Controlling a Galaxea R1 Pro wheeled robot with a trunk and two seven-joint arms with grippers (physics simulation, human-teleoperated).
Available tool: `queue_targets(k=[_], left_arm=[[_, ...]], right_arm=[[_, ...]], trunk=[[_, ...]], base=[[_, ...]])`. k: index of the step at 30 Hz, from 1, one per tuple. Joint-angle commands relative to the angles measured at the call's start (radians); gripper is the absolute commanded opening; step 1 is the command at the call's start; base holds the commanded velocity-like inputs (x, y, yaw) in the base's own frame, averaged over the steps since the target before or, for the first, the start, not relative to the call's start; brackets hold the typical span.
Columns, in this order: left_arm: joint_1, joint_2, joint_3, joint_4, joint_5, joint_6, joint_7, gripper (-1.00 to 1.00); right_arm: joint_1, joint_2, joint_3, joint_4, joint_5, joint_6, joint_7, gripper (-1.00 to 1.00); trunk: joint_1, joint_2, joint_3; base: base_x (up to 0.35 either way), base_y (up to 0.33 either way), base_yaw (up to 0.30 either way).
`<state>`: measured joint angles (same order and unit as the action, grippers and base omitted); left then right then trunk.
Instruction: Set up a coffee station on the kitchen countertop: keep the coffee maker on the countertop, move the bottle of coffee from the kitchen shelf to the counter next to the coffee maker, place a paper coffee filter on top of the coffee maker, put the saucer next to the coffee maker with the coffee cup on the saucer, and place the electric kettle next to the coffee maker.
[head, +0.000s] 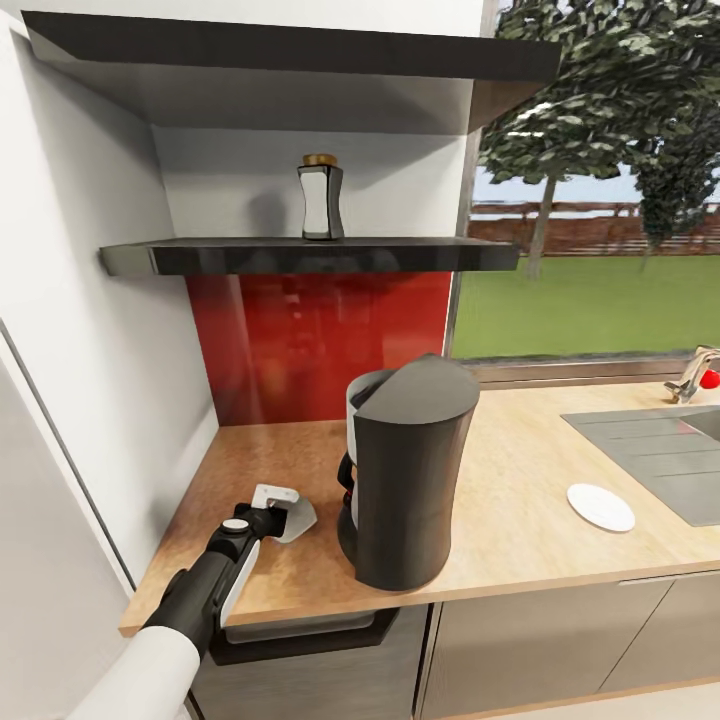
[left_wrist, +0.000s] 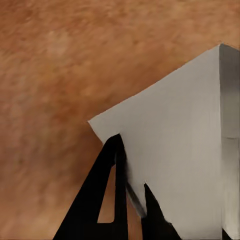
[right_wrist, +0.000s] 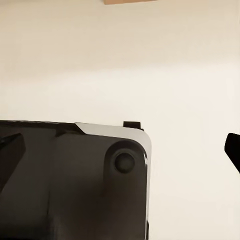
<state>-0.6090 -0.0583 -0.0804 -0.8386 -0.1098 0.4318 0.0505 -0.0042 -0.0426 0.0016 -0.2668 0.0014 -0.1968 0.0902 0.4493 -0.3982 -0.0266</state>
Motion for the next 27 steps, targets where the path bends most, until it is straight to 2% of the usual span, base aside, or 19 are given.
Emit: queue_targets(k=[1,24,27], left_arm=[[0.000,0.000,-0.002,0.000,0.001,0.005,-0.001,-1.00],[-0.008,0.002,-0.001,-0.023,0.002,0.008,-0.003,-1.00],[-0.011,0.007,0.000,-0.042,0.005,0.030,-0.003,-1.00]], right_arm=[[-0.001,0.000,0.000,0.000,0.000,-0.003,0.003,1.00],[0.000,0.000,0.000,0.000,0.000,-0.003,0.003,1.00],[0.000,0.000,0.000,0.000,0.000,-0.003,0.003,1.00]], trunk=[[0.001,-0.002,-0.002],[0.001,-0.002,-0.002],[0.001,-0.002,-0.002]], base=[[0.000,0.000,0.000],[0.000,0.000,0.000],[0.000,0.000,0.000]])
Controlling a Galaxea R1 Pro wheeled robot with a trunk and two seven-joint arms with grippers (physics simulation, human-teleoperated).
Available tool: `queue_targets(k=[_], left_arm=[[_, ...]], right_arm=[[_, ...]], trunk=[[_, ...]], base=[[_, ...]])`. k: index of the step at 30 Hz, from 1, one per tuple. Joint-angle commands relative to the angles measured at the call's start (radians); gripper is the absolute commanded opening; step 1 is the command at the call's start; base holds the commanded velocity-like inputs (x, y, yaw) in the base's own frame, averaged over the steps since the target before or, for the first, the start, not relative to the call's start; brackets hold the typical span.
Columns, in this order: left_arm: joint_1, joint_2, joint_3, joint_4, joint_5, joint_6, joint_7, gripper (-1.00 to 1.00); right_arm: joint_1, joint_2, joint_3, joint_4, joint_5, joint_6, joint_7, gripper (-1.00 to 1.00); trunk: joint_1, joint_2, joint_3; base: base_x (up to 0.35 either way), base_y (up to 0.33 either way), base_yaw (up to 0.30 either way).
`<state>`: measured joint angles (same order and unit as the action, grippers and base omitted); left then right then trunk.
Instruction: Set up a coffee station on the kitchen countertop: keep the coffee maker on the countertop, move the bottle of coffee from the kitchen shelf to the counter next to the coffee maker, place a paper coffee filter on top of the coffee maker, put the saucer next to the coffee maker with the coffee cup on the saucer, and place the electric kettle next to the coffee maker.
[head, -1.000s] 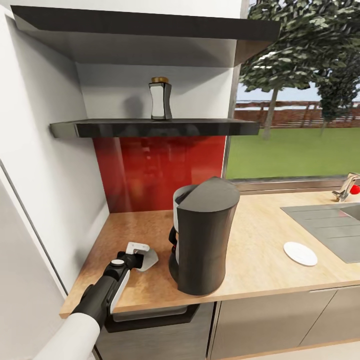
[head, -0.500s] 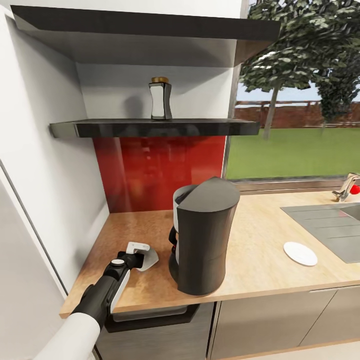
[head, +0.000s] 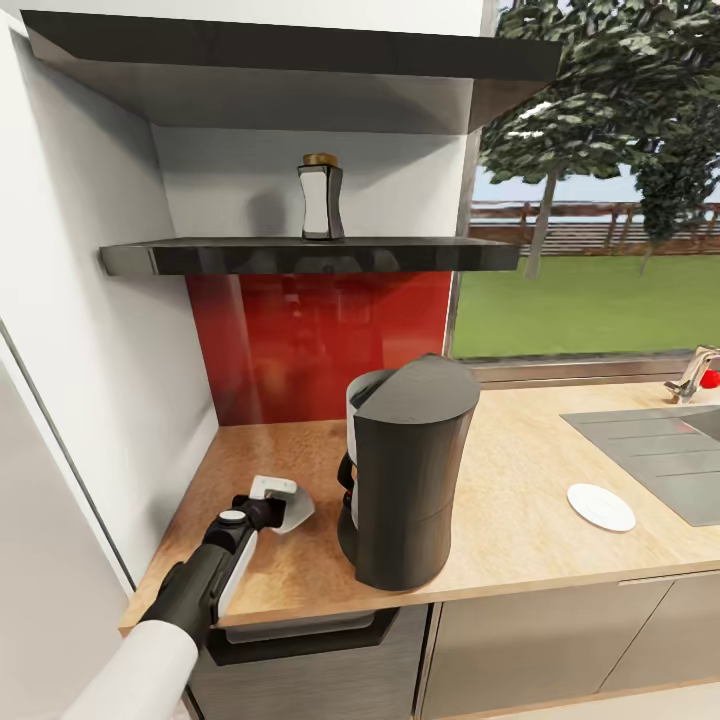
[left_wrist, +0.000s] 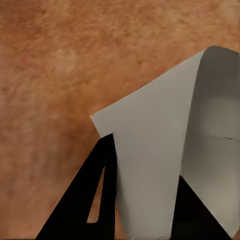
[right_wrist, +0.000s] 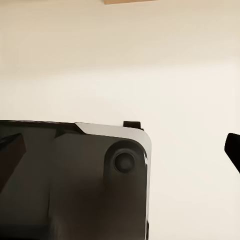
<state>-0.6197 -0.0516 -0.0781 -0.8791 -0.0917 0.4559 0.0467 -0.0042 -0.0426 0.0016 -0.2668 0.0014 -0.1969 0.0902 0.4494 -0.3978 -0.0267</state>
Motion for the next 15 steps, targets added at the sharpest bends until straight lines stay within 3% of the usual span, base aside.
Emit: queue_targets(k=[1,3,7,11,15], left_arm=[[-0.002,0.006,-0.001,-0.012,-0.011,0.029,0.000,-1.00],[-0.010,0.021,0.001,-0.051,-0.007,0.094,-0.030,-1.00],[-0.058,0.077,0.015,-0.122,-0.010,0.185,-0.195,-1.00],[-0.104,0.123,0.058,-0.152,-0.004,0.252,-0.255,-1.00],[-0.140,0.140,0.094,-0.164,-0.004,0.288,-0.273,-1.00]], right_arm=[[0.000,0.000,0.000,0.000,0.000,-0.003,0.003,1.00],[0.000,0.000,0.000,0.000,0.000,-0.003,0.003,1.00],[-0.001,0.000,0.000,0.000,0.000,-0.003,0.003,1.00],[-0.001,0.000,0.000,0.000,0.000,-0.003,0.003,1.00],[-0.001,0.000,0.000,0.000,0.000,-0.002,0.003,1.00]], trunk=[[0.001,-0.002,-0.002],[0.001,-0.002,-0.002],[0.001,-0.002,-0.002],[0.001,-0.002,-0.002],[0.001,-0.002,-0.002]], base=[[0.000,0.000,0.000],[0.000,0.000,0.000],[0.000,0.000,0.000],[0.000,0.000,0.000],[0.000,0.000,0.000]])
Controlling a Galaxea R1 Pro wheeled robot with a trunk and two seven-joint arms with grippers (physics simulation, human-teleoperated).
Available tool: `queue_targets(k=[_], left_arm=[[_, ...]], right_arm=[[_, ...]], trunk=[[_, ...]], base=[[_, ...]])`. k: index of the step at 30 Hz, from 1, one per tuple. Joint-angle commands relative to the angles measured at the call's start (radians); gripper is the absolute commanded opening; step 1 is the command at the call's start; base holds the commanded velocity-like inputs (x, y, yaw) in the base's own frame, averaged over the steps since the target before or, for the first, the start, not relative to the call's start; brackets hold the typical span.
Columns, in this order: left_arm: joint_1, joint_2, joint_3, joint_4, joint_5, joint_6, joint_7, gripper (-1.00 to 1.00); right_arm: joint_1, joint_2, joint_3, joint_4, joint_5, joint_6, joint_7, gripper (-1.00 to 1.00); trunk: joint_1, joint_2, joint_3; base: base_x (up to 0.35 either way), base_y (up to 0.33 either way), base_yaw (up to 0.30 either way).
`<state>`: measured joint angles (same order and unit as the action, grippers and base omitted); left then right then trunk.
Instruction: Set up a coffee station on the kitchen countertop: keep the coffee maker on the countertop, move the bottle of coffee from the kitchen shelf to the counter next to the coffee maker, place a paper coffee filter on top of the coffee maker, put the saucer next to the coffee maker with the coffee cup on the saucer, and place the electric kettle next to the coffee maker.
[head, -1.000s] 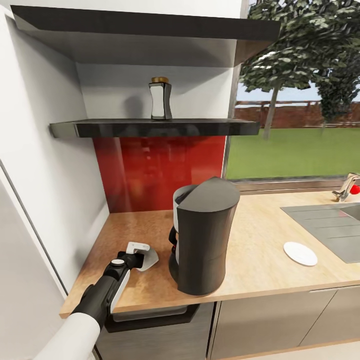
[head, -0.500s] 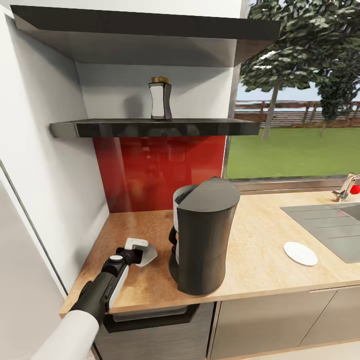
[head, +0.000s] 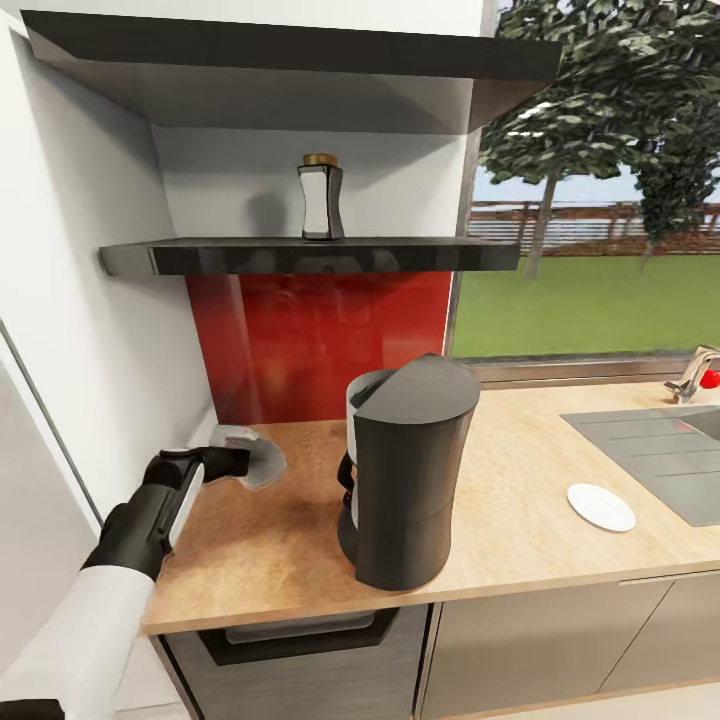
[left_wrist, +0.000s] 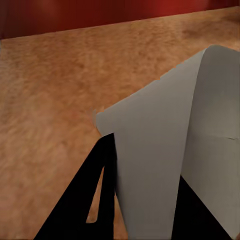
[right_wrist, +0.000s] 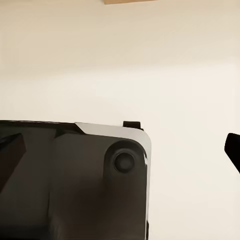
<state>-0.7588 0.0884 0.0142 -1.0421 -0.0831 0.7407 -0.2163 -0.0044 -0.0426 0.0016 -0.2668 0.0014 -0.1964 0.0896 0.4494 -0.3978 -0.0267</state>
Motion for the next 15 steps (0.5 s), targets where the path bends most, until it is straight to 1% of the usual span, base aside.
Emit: queue_targets(k=[1,3,6,7,9,10,11,13,15], left_arm=[[-0.012,0.002,0.010,-0.003,-0.013,0.014,-0.012,-1.00],[-0.040,0.004,0.022,-0.006,-0.013,0.058,-0.014,-1.00],[-0.084,0.005,0.027,-0.007,-0.014,0.130,-0.014,-1.00],[-0.132,0.003,0.028,-0.006,-0.014,0.187,-0.013,-1.00],[-0.171,0.002,0.028,-0.006,-0.012,0.235,-0.014,-1.00],[-0.203,0.002,0.029,-0.004,-0.011,0.257,-0.014,-1.00],[-0.239,0.003,0.029,0.004,-0.011,0.271,-0.014,-1.00],[-0.271,0.002,0.029,0.012,-0.010,0.280,-0.014,-1.00],[-0.337,0.001,0.028,0.059,-0.009,0.288,-0.014,-1.00]], right_arm=[[0.000,0.000,0.000,0.000,0.000,-0.002,0.004,1.00],[0.000,0.000,0.000,0.000,0.000,-0.002,0.004,1.00],[0.000,0.000,0.000,0.000,0.000,-0.002,0.004,1.00],[0.000,0.000,0.000,0.000,0.000,-0.002,0.004,1.00],[0.000,0.000,0.000,0.000,0.000,-0.002,0.004,1.00],[0.000,0.000,0.000,0.000,0.000,-0.002,0.004,1.00],[0.000,0.000,0.000,0.000,0.000,-0.002,0.004,1.00],[0.000,0.000,0.000,0.000,0.000,-0.003,0.003,1.00],[-0.001,-0.001,0.000,-0.001,0.000,-0.003,0.003,1.00]], trunk=[[0.001,-0.002,-0.002],[0.001,-0.002,-0.002],[0.001,-0.002,-0.002],[0.001,-0.002,-0.002],[0.001,-0.002,-0.002],[0.001,-0.002,-0.002],[0.001,-0.002,-0.002],[0.001,-0.002,-0.002],[0.001,-0.002,-0.002]], base=[[0.000,0.000,0.000],[0.000,0.000,0.000],[0.000,0.000,0.000],[0.000,0.000,0.000],[0.000,0.000,0.000],[0.000,0.000,0.000],[0.000,0.000,0.000],[0.000,0.000,0.000],[0.000,0.000,0.000]])
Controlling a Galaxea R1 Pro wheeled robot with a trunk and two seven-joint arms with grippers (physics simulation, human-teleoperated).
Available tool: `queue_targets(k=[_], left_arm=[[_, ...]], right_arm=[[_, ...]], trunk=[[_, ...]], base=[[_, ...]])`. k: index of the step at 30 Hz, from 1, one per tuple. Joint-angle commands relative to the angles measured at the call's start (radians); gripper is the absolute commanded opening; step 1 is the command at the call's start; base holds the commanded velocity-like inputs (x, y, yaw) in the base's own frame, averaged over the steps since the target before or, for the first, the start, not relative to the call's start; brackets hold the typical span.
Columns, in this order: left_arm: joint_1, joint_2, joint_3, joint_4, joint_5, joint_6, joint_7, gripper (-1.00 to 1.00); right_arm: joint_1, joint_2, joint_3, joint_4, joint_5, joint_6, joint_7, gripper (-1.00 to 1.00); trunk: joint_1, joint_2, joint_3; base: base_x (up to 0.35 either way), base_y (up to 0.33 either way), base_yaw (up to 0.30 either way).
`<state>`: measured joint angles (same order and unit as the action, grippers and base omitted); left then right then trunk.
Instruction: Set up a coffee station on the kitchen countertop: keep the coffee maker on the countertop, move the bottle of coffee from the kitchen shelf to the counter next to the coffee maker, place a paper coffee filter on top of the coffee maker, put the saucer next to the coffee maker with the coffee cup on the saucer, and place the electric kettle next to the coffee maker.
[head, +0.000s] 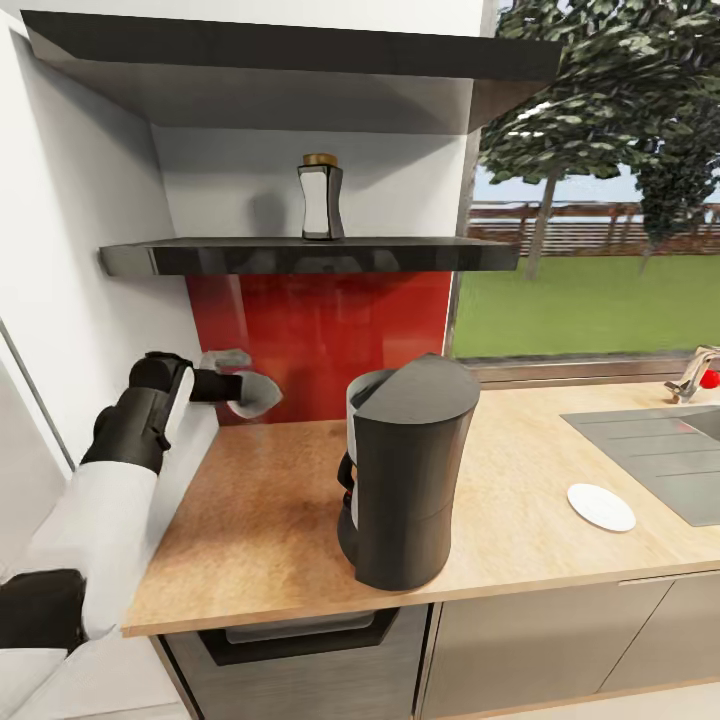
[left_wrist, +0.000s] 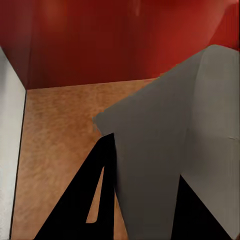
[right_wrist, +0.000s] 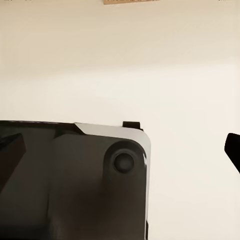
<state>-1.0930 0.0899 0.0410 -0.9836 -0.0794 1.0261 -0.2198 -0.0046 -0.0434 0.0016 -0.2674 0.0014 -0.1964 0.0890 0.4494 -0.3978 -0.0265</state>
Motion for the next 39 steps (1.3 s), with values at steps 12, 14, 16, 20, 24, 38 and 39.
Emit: queue_targets(k=[12,14,16,20,24,38,39], left_arm=[[-0.373,-0.012,0.004,0.526,-0.005,0.009,-0.011,-1.00],[-0.458,-0.005,0.002,0.630,0.036,0.009,-0.012,-1.00],[-0.515,-0.002,0.002,0.704,0.059,0.009,-0.012,-1.00],[-0.575,-0.006,0.003,0.784,0.072,0.009,-0.012,-1.00],[-0.594,-0.004,0.002,0.807,0.074,0.009,-0.012,-1.00],[-0.607,-0.013,0.004,0.816,0.089,0.009,-0.012,-1.00],[-0.609,-0.013,0.003,0.816,0.090,0.009,-0.012,-1.00]], right_arm=[[0.000,-0.001,0.000,-0.001,0.000,-0.002,0.003,1.00],[-0.001,-0.002,0.000,-0.001,0.000,-0.003,0.003,1.00],[0.000,-0.003,0.000,-0.006,0.000,-0.003,0.003,1.00],[0.000,-0.005,0.000,-0.024,0.001,-0.004,0.002,1.00],[-0.001,-0.006,0.000,-0.029,0.001,-0.004,0.002,1.00],[-0.001,-0.006,0.000,-0.030,0.001,-0.003,0.003,1.00],[-0.001,-0.006,0.000,-0.030,0.001,-0.003,0.003,1.00]], trunk=[[0.001,-0.002,-0.002],[0.001,-0.002,-0.002],[0.001,-0.002,-0.002],[0.001,-0.002,-0.002],[0.001,-0.002,-0.002],[0.001,-0.002,-0.002],[0.001,-0.002,-0.002]], base=[[0.000,0.000,0.000],[0.000,0.000,0.000],[0.000,0.000,0.000],[0.000,0.000,0.000],[0.000,0.000,0.000],[-0.199,0.000,0.000],[-0.237,0.000,0.000]])
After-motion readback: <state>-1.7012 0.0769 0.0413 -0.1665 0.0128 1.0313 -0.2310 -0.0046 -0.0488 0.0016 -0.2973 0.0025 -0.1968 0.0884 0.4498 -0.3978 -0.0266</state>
